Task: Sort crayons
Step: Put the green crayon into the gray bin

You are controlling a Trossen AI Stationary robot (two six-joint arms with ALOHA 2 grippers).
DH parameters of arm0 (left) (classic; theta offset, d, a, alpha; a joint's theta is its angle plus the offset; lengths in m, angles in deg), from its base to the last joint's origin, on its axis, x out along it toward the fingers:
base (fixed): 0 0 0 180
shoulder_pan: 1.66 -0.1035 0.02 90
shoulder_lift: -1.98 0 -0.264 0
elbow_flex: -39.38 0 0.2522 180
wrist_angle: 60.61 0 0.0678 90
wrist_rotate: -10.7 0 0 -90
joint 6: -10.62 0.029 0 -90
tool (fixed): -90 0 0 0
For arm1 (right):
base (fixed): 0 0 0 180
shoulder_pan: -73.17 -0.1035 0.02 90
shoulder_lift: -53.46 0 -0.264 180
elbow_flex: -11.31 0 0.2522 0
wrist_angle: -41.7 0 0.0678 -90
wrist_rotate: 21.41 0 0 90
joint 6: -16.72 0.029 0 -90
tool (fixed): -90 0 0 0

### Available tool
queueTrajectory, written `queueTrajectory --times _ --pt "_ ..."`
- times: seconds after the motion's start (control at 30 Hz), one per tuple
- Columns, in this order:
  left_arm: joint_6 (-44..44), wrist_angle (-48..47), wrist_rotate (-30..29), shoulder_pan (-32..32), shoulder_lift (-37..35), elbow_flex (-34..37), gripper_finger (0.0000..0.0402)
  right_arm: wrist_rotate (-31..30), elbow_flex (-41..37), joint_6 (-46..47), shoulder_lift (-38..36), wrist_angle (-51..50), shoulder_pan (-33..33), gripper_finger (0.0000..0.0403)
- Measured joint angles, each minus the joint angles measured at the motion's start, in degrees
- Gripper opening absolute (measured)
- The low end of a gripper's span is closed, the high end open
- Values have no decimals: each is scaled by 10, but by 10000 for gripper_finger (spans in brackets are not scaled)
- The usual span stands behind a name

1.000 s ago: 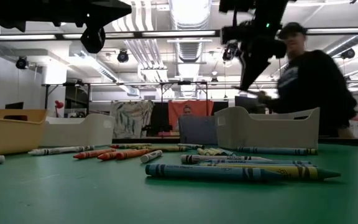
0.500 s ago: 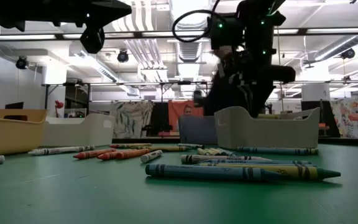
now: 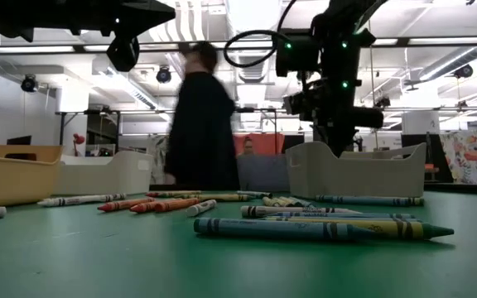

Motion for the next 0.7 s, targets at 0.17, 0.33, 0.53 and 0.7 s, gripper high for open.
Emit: queueTrajectory --times 0.17,0.33,0.53,0.7 --pt "0 0 0 0 0 0 0 0 -53 -4 -13 44 0 12" --pt "0 0 0 0 0 0 0 -1 -97 -4 -29 83 0 12" --pt "0 0 -2 0 0 0 0 -38 -104 -15 -33 93 0 12" --pt "0 1 -3 0 0 0 0 -45 -104 -5 -33 111 5 13"
